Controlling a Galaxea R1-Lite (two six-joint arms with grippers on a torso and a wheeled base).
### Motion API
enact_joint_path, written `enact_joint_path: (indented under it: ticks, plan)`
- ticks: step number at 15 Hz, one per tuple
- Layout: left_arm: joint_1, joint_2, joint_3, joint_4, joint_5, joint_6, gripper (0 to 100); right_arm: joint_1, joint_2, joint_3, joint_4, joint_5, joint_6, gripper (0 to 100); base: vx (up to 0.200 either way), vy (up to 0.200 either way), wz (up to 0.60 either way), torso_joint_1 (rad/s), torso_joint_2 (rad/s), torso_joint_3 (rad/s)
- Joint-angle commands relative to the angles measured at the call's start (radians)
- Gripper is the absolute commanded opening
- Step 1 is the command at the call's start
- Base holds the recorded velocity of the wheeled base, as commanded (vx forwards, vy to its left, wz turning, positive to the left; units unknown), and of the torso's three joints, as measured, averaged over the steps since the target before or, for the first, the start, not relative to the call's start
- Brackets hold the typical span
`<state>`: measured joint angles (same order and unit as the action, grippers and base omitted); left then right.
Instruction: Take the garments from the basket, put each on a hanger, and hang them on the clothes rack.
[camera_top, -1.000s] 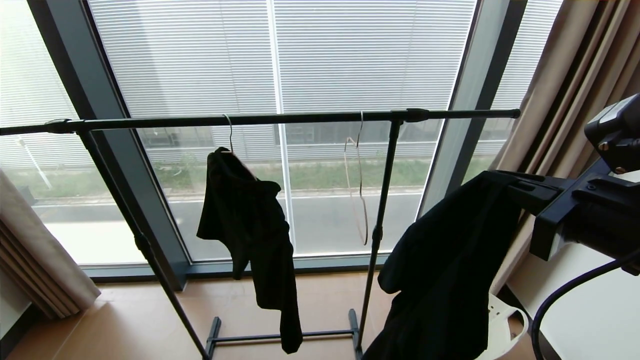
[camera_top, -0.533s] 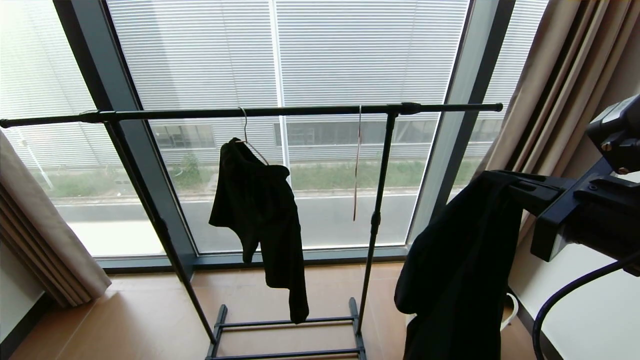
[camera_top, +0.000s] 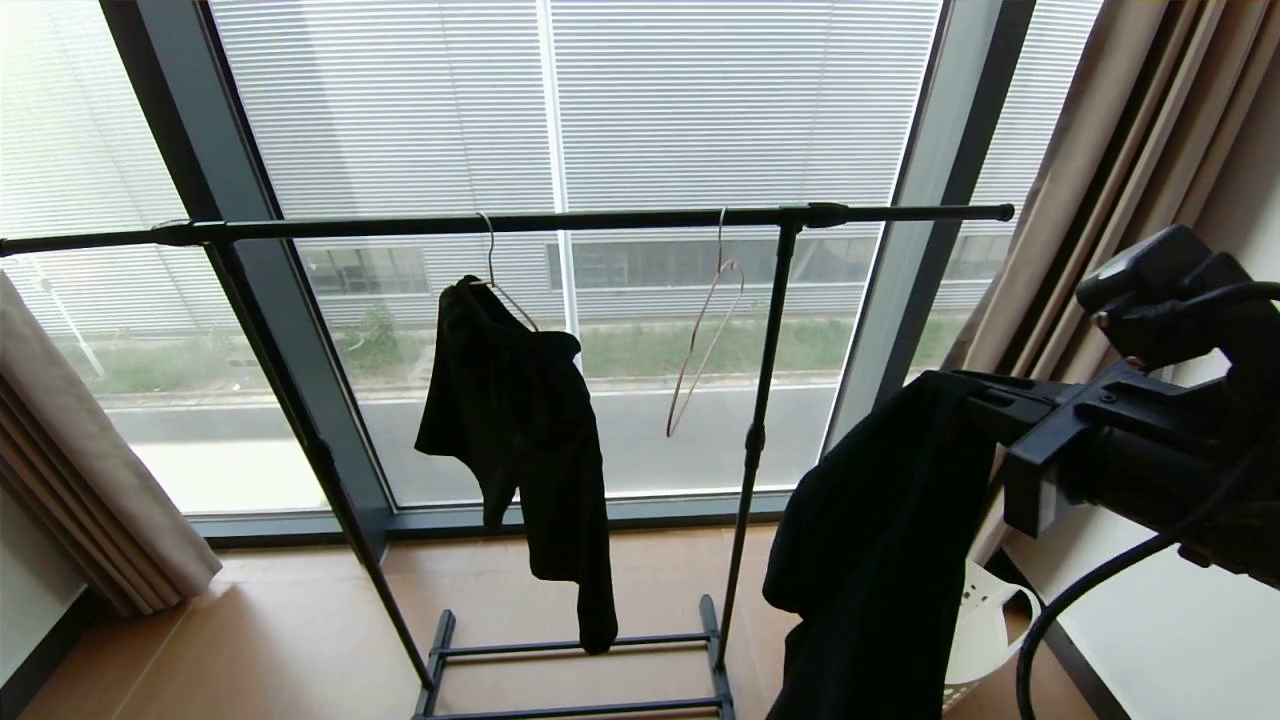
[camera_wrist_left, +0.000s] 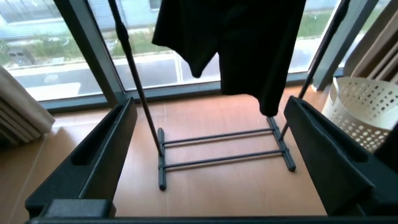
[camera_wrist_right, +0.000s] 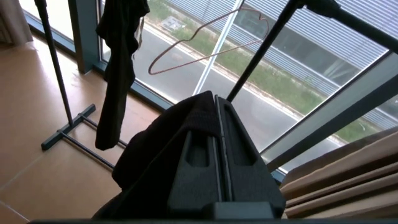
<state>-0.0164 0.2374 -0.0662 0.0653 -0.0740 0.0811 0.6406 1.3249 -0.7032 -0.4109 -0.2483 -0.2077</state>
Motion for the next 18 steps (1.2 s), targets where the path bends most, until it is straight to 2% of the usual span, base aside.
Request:
enact_joint_path:
  ticks: [1,2,3,4,5,7,9,11,13,15,18]
  plan:
    - [-0.028,0.462,-0.155,-0.09,-0.102,-0.067,100,0.044,0.16,-0.098,-0.002,-0.134,0.085,0,0.0,0.0,0.0,0.0,0.0,0.0]
    - [-0.083,0.582,-0.201,-0.117,-0.107,-0.109,100,0.05,0.204,-0.137,-0.003,-0.167,0.102,0,0.0,0.0,0.0,0.0,0.0,0.0]
    - [-0.126,0.645,-0.23,-0.131,-0.105,-0.147,100,0.051,0.231,-0.164,-0.003,-0.169,0.109,0,0.0,0.0,0.0,0.0,0.0,0.0]
    - [-0.228,0.773,-0.3,-0.15,-0.098,-0.241,100,0.053,0.28,-0.211,-0.005,-0.169,0.128,0,0.0,0.0,0.0,0.0,0.0,0.0]
    - [-0.303,0.859,-0.357,-0.153,-0.073,-0.288,100,0.053,0.303,-0.231,-0.005,-0.169,0.142,0,0.0,0.0,0.0,0.0,0.0,0.0]
    - [-0.375,1.008,-0.455,-0.154,-0.055,-0.314,100,0.053,0.316,-0.248,-0.02,-0.16,0.143,0,0.0,0.0,0.0,0.0,0.0,0.0]
    - [-0.41,1.105,-0.518,-0.154,-0.052,-0.32,100,0.053,0.339,-0.256,-0.055,-0.118,0.14,0,0.0,0.0,0.0,0.0,0.0,0.0]
    - [-0.474,1.198,-0.555,-0.203,-0.05,-0.376,100,0.082,0.416,-0.274,-0.121,-0.137,0.151,0,0.0,0.0,0.0,0.0,0.0,0.0]
    - [-0.507,1.255,-0.573,-0.263,-0.05,-0.403,100,0.122,0.428,-0.286,-0.132,-0.204,0.151,0,0.0,0.0,0.0,0.0,0.0,0.0]
    - [-0.602,1.313,-0.616,-0.318,-0.039,-0.494,100,0.155,0.478,-0.334,-0.134,-0.307,0.159,0,0.0,0.0,0.0,0.0,0.0,0.0]
    - [-0.702,1.41,-0.696,-0.381,0.011,-0.555,100,0.174,0.524,-0.4,-0.134,-0.421,0.2,0,0.0,0.0,0.0,0.0,0.0,0.0]
